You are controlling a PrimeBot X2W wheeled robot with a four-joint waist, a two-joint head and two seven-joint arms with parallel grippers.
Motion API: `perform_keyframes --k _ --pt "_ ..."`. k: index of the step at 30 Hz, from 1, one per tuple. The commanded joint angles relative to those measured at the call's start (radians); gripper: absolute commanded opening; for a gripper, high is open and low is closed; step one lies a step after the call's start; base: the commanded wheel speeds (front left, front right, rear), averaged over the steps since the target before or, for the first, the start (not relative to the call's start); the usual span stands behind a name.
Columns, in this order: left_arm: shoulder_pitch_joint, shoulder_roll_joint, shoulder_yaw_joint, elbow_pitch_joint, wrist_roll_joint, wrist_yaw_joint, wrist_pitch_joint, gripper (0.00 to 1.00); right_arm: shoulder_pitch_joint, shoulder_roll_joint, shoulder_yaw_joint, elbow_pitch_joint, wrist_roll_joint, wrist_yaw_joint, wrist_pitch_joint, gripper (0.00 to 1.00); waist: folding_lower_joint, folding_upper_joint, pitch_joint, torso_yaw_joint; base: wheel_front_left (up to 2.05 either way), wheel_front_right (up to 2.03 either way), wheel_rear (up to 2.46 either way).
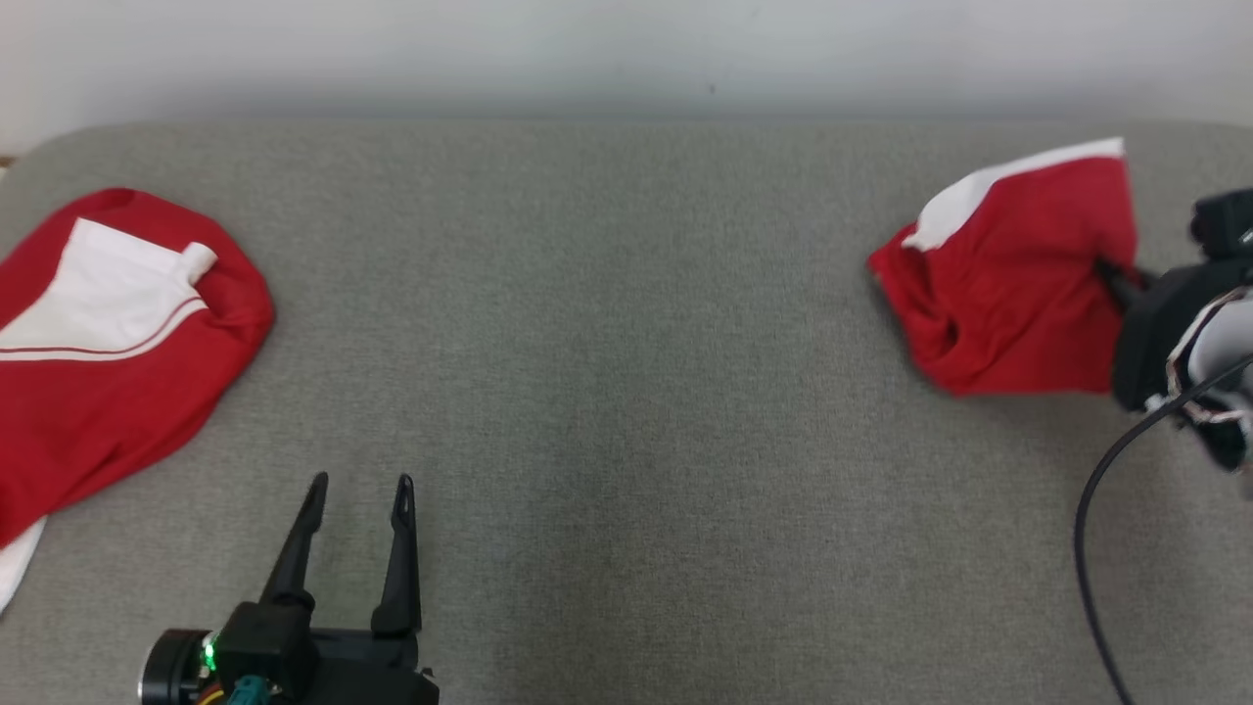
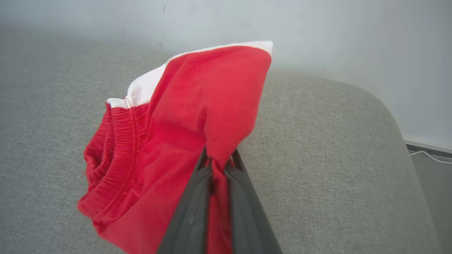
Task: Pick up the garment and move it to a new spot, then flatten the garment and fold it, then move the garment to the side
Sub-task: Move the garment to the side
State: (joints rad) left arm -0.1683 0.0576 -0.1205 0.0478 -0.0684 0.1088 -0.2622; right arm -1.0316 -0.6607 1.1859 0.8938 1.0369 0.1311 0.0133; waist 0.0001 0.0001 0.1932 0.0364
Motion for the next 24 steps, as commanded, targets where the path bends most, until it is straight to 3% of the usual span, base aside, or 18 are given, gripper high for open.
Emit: perform_keyframes --k 1,20,24 --pt "-0.01 0.008 0.005 -0.016 0.011 0.006 -0.004 1.0 -0.028 -0.013 0.007 0.002 -0.002 -0.001 0.003 0.0 -0.0001 -0.0001 0.06 -0.031 0.0 0.0 0.0" --pt "-0.051 0.063 0.015 -0.232 0.078 0.031 -0.004 1.0 -0.249 -0.183 0.06 0.106 -0.025 -0.001 -0.028 0.0 -0.0001 -0.0001 0.239 -0.047 0.0 0.0 0.0" --pt "-0.049 0.074 0.012 -0.261 0.091 0.034 -0.004 1.0 -0.287 -0.194 0.069 0.132 -0.046 -0.001 -0.036 0.0 -0.0001 -0.0001 0.266 -0.041 0.0 0.0 0.0"
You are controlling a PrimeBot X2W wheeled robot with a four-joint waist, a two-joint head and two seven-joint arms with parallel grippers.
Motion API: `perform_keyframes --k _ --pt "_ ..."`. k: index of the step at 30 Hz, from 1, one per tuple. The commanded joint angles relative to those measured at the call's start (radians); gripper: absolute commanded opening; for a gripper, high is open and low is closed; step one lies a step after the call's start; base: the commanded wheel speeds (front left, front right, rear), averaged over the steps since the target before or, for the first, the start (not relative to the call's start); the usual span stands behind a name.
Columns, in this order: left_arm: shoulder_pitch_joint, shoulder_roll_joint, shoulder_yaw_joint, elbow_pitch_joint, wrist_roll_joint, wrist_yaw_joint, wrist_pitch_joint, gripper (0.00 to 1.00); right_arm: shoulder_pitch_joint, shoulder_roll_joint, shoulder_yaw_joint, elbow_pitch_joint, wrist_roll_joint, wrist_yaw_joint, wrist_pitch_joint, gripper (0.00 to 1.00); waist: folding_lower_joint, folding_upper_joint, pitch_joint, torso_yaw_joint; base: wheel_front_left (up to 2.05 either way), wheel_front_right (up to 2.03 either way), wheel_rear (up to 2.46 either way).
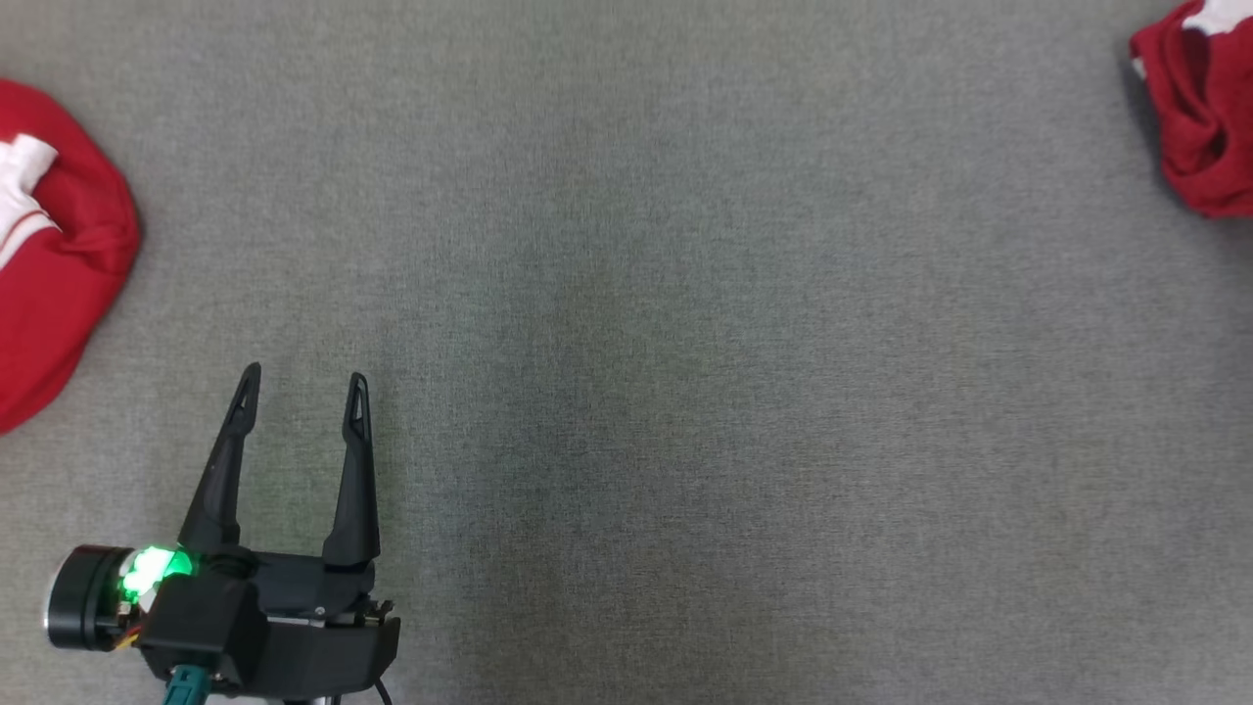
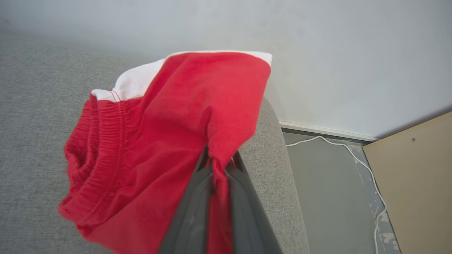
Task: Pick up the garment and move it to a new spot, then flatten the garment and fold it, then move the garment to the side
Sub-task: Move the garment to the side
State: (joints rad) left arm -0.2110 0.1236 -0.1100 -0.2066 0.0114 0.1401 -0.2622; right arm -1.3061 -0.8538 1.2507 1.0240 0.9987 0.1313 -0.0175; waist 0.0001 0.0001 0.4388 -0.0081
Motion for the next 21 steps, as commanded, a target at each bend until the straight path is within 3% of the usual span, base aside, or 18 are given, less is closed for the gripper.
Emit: perform_keyframes --k 1,8,9,10,21 --pt "-0.005 0.011 0.001 -0.014 0.014 0.003 -0.004 1.0 -0.023 -0.005 0.006 0.007 -0.008 -0.001 -0.006 0.0 -0.0001 -0.0001 0.027 0.005 0.0 0.0 0.0" --pt "0.009 0.022 0.005 -0.048 0.02 0.016 -0.004 1.0 -0.02 0.001 0.015 0.051 0.003 -0.001 -0.024 0.0 -0.0001 -0.0001 0.044 0.015 0.0 0.0 0.0" --pt "0.011 0.022 0.005 -0.05 0.02 0.017 -0.004 1.0 -0.019 0.005 0.016 0.057 0.003 -0.001 -0.028 0.28 -0.0001 -0.0001 0.044 0.015 0.0 0.0 0.0" --pt "0.012 0.023 0.005 -0.051 0.02 0.019 -0.004 1.0 -0.019 0.008 0.017 0.062 -0.004 -0.001 -0.029 1.0 -0.0001 -0.0001 0.044 0.015 0.0 0.0 0.0" --pt "0.02 0.019 0.001 -0.03 0.004 0.029 -0.002 1.0 -0.038 0.027 0.026 0.125 -0.063 -0.001 -0.027 1.0 -0.0001 -0.0001 0.002 0.011 0.0 0.0 0.0"
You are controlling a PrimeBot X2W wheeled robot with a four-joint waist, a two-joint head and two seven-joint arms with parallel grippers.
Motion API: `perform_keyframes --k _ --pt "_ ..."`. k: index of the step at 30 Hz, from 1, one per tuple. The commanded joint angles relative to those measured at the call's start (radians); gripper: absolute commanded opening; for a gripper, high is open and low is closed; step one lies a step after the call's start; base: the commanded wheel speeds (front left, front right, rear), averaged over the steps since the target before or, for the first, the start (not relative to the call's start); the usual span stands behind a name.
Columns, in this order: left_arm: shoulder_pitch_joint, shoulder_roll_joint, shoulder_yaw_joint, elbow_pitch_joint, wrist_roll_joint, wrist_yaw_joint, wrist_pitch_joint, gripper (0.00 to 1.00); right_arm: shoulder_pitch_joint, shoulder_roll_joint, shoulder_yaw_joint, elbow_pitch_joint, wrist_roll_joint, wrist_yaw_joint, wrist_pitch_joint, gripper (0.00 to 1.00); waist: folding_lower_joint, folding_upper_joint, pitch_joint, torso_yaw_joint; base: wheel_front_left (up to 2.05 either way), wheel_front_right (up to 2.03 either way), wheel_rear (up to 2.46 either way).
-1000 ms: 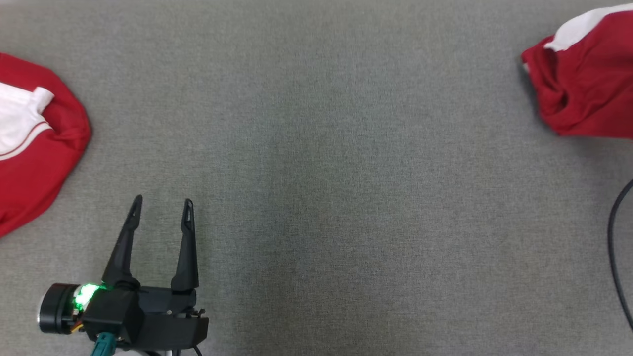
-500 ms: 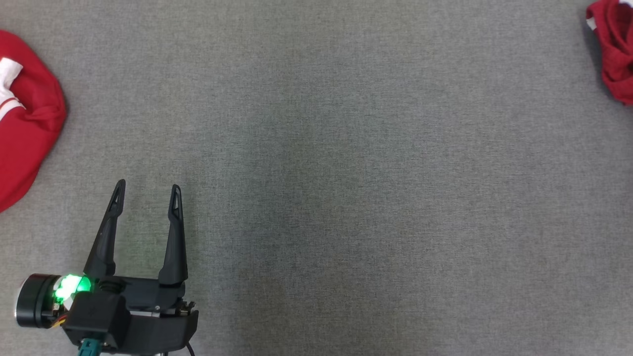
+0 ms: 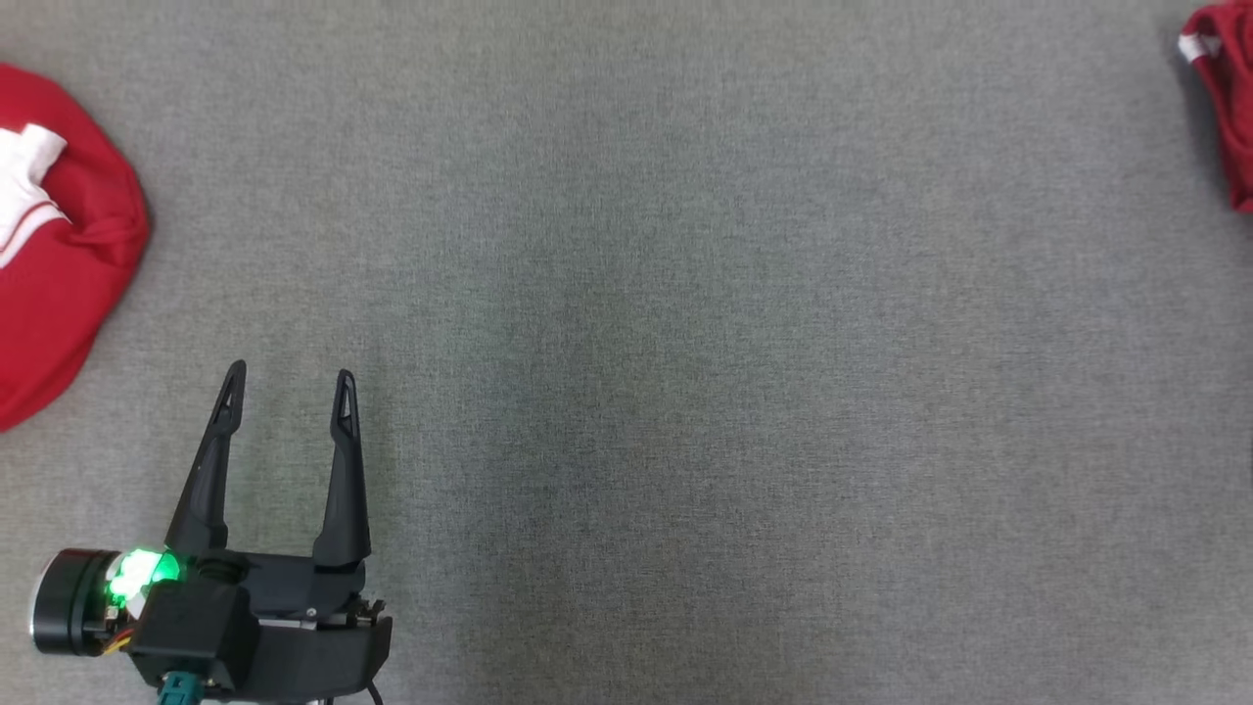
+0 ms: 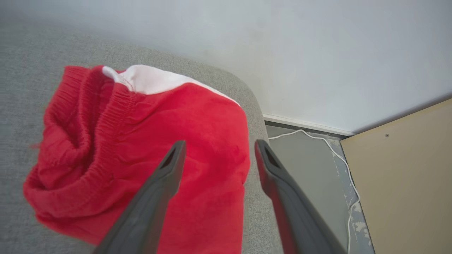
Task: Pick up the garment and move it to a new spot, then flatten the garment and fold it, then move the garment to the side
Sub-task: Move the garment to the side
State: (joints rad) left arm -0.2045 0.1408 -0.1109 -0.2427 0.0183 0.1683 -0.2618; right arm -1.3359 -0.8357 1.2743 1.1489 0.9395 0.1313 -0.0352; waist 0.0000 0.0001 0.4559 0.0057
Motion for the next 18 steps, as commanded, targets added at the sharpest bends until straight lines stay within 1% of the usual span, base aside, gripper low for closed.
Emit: perform_keyframes --k 1,6,7,9,15,18 --pt "0.014 0.0 0.002 0.01 -0.008 0.001 -0.002 1.0 -0.008 0.012 0.003 -0.002 -0.006 -0.001 -0.018 1.0 0.0 -0.0001 -0.022 -0.003 0.0 0.0 0.0" --pt "0.029 -0.009 0.004 0.042 -0.035 0.003 -0.003 1.0 0.005 0.039 -0.026 -0.021 0.041 -0.001 -0.117 1.0 0.0 -0.0001 -0.079 -0.004 0.0 0.0 0.0" --pt "0.029 -0.009 0.004 0.042 -0.035 0.003 -0.003 1.0 0.005 0.039 -0.026 -0.021 0.041 -0.001 -0.117 1.0 0.0 -0.0001 -0.079 -0.004 0.0 0.0 0.0" --pt "0.036 -0.012 0.01 0.052 -0.047 0.006 -0.004 1.0 0.03 0.061 -0.045 -0.04 0.075 -0.001 -0.157 1.0 0.0 -0.0001 -0.109 -0.005 0.0 0.0 0.0" --pt "0.077 -0.018 0.03 0.079 -0.078 0.008 -0.004 1.0 0.093 0.11 -0.1 -0.138 0.15 -0.001 -0.223 1.0 0.0 -0.0001 -0.204 -0.019 0.0 0.0 0.0" --pt "0.098 -0.02 0.038 0.091 -0.09 0.007 -0.004 1.0 0.12 0.127 -0.139 -0.202 0.144 -0.001 -0.231 1.0 0.0 -0.0001 -0.242 -0.036 0.0 0.0 0.0"
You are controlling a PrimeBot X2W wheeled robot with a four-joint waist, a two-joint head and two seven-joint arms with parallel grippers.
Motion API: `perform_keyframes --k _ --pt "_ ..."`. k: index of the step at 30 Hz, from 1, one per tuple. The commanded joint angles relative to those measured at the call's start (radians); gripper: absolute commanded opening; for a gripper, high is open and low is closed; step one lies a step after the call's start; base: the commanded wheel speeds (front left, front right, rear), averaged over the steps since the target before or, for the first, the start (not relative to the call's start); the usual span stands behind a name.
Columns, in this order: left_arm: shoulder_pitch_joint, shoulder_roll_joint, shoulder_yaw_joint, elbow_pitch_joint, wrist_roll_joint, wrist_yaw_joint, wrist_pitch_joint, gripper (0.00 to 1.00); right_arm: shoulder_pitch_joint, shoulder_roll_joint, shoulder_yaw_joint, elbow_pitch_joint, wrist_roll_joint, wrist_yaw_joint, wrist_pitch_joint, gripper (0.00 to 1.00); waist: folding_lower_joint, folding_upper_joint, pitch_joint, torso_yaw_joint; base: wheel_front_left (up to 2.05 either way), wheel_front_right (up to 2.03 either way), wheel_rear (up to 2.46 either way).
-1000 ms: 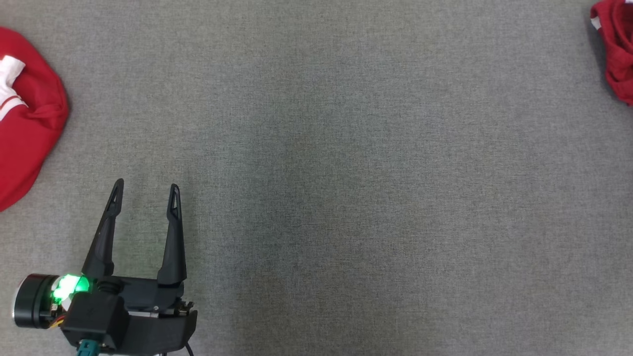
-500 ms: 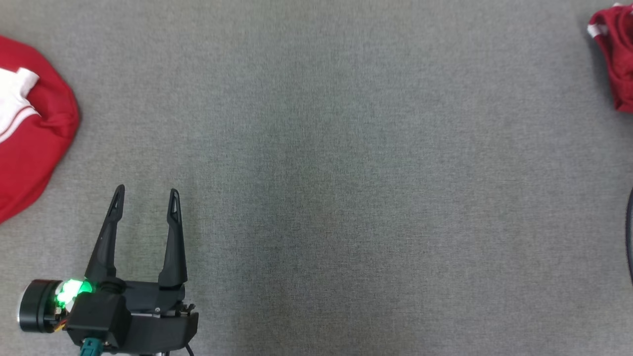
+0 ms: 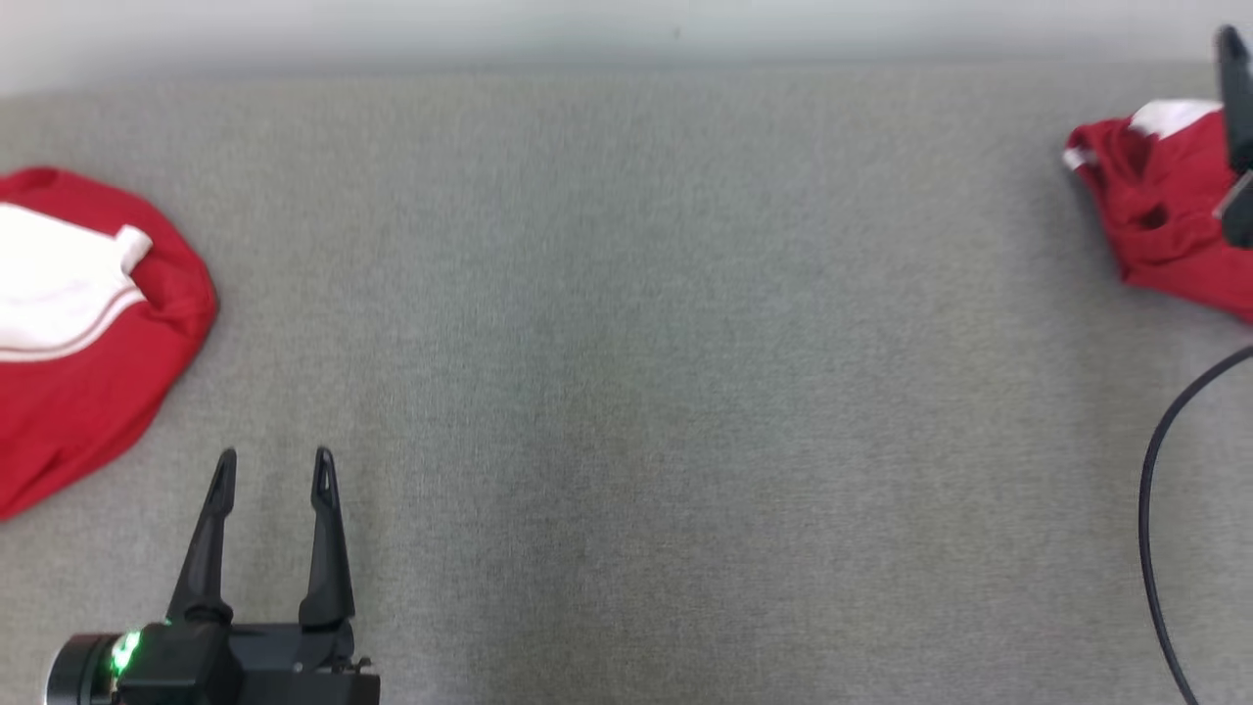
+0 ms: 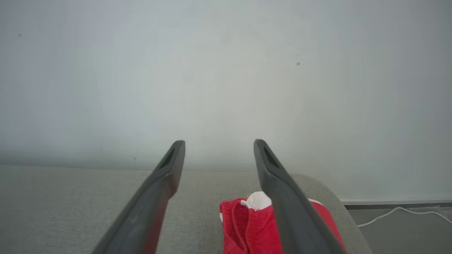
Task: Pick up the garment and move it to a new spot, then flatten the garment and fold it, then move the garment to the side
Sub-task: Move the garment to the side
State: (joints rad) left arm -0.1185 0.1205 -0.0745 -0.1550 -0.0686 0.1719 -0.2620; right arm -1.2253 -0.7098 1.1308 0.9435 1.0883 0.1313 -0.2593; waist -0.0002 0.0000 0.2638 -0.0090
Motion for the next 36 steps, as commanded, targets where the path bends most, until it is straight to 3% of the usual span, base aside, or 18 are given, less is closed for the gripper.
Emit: perform_keyframes --k 1,12,23,36 --pt "0.018 -0.001 0.004 0.005 -0.006 0.002 -0.004 1.0 0.017 0.005 -0.024 -0.024 -0.014 -0.001 -0.007 1.0 0.0002 0.0 -0.062 -0.027 0.0 0.0 0.0" --pt "0.065 -0.018 0.017 0.041 -0.034 -0.015 -0.004 1.0 0.341 0.071 -0.37 -0.284 -0.226 -0.001 -0.006 1.0 0.0002 0.0 -0.167 -0.079 0.0 0.0 0.0" --pt "0.101 -0.029 0.029 0.064 -0.042 -0.027 -0.004 1.0 0.707 0.192 -0.72 -0.512 -0.466 -0.001 -0.005 1.0 0.0002 0.0 -0.243 -0.079 0.0 0.0 0.0" --pt "0.129 -0.037 0.046 0.082 -0.039 -0.037 -0.004 1.0 1.035 0.365 -0.902 -0.724 -0.668 -0.001 -0.005 1.0 0.0002 0.0 -0.278 -0.064 0.0 0.0 0.0"
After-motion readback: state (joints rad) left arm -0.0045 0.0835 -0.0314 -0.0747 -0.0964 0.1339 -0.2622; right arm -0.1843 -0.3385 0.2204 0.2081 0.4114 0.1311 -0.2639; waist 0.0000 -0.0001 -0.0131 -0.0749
